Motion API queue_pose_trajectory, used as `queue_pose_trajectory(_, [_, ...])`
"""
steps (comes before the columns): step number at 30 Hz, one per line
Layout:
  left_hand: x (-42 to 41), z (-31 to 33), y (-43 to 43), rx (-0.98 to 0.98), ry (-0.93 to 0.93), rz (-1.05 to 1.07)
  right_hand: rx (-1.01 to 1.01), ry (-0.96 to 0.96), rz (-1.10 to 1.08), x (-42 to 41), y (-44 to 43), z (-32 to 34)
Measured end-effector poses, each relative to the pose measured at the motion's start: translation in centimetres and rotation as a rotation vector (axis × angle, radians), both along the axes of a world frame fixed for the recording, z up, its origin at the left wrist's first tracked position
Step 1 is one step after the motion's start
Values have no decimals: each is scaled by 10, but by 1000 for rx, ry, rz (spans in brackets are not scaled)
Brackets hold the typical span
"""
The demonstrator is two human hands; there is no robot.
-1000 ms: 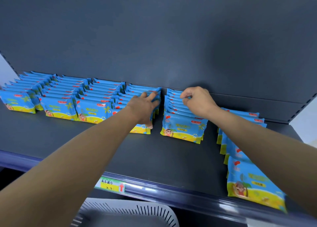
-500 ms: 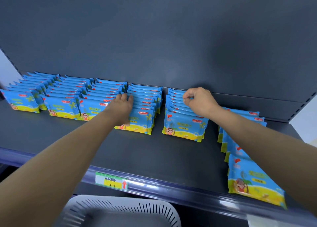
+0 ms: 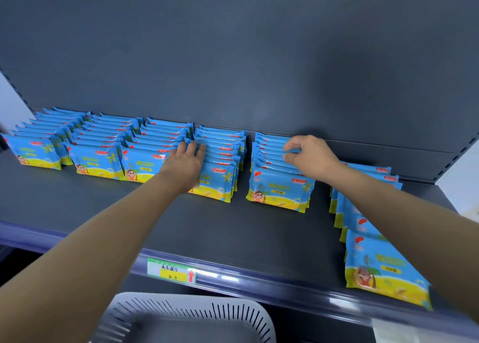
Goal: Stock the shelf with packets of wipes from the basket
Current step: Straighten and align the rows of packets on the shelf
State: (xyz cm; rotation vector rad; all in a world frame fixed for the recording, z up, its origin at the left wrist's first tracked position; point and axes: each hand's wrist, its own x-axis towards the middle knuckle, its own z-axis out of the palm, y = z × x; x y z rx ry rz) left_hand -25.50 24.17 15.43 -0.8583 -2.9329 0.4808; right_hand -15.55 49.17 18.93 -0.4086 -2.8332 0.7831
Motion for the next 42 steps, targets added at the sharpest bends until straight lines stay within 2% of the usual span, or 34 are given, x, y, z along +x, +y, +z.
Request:
queue_pose_trajectory(3, [11,1,7,-12,78,-25,38,-72,-32,9,11,0])
queue_pose_trajectory(6, [28,0,32,207,107,-210,92,-267,-46,19,20,-1])
queue_pose_trajectory(8, [39,0,53,373,37,-334,102,-386,-47,24,23,-7])
queue_pose_trajectory(10, [47,-1,72,431,-67,-369,87,-431,-53,27,23,-17])
queue_pose_trajectory(12, [50,-6,87,403,-137,-351,49,-391,-70,27,23,-26])
queue_pose_trajectory(15, [50,-13,99,359,-106,-324,-9,-300,-81,24,24,-31])
queue_pose_trajectory(19, [51,-20,101,411,-116,-279,-65,-275,-53,24,29,-33])
queue_pose_trajectory(22, [49,-20,102,595,-339,-150,-151,-285,-71,27,33,-32])
queue_pose_trajectory(25, [45,-17,107,810,-595,-55,-382,-273,-58,25,34,-30])
queue_pose_trajectory(29, [39,-16,113,981,-682,-2,-549,-246,-22,24,34,-28])
queue_pose_trajectory(32, [39,-19,113,979,-664,11,-569,-211,-25,23,35,-29])
queue_pose_trajectory(35, [39,-21,112,923,-566,-9,-520,-172,-15,23,34,-31])
queue_pose_trajectory(42, [45,-21,110,658,-422,-43,-437,-168,29,32,37,-26])
